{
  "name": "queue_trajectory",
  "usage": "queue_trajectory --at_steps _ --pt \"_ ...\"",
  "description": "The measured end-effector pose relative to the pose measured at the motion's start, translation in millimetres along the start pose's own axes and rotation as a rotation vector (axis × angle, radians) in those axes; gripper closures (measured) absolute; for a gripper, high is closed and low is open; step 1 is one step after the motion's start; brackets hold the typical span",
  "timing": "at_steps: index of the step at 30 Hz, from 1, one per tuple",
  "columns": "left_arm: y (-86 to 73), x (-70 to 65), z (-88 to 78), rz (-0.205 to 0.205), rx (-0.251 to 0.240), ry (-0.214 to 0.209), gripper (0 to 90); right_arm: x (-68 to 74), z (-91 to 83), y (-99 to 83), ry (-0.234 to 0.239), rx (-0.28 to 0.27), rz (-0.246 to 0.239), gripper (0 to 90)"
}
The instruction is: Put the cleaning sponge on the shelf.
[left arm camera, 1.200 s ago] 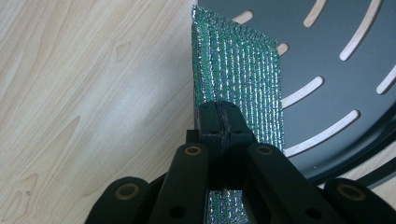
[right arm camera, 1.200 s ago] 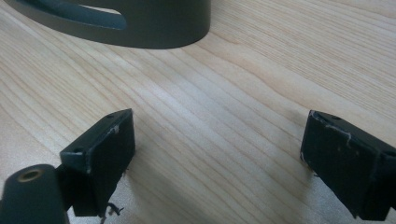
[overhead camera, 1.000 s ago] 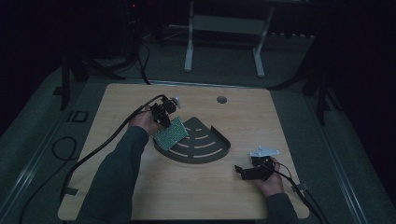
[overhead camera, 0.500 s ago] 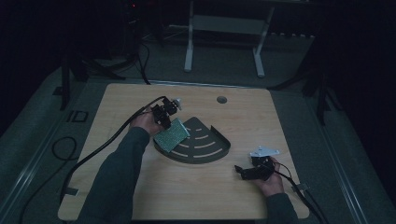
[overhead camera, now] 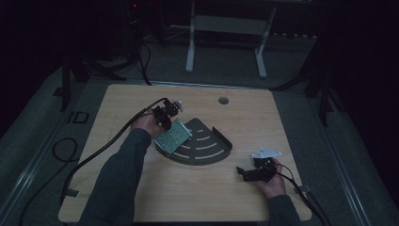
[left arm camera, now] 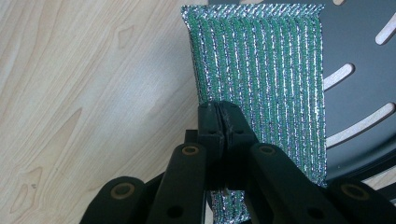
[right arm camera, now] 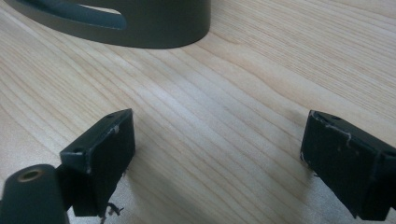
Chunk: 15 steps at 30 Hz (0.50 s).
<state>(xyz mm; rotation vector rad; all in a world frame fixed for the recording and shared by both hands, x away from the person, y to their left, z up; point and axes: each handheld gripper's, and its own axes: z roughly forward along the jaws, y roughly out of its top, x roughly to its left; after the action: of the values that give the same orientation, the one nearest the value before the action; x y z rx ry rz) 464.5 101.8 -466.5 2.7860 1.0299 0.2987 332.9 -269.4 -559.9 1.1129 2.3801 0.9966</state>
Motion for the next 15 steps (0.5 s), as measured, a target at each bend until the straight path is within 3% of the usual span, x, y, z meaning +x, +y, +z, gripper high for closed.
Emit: queue_trajectory --at_steps 15 --pt "0.8 -0.7 2.8 -0.011 0.008 0.034 74.1 0.0 0.0 0.0 0.000 0.000 0.000 9.7"
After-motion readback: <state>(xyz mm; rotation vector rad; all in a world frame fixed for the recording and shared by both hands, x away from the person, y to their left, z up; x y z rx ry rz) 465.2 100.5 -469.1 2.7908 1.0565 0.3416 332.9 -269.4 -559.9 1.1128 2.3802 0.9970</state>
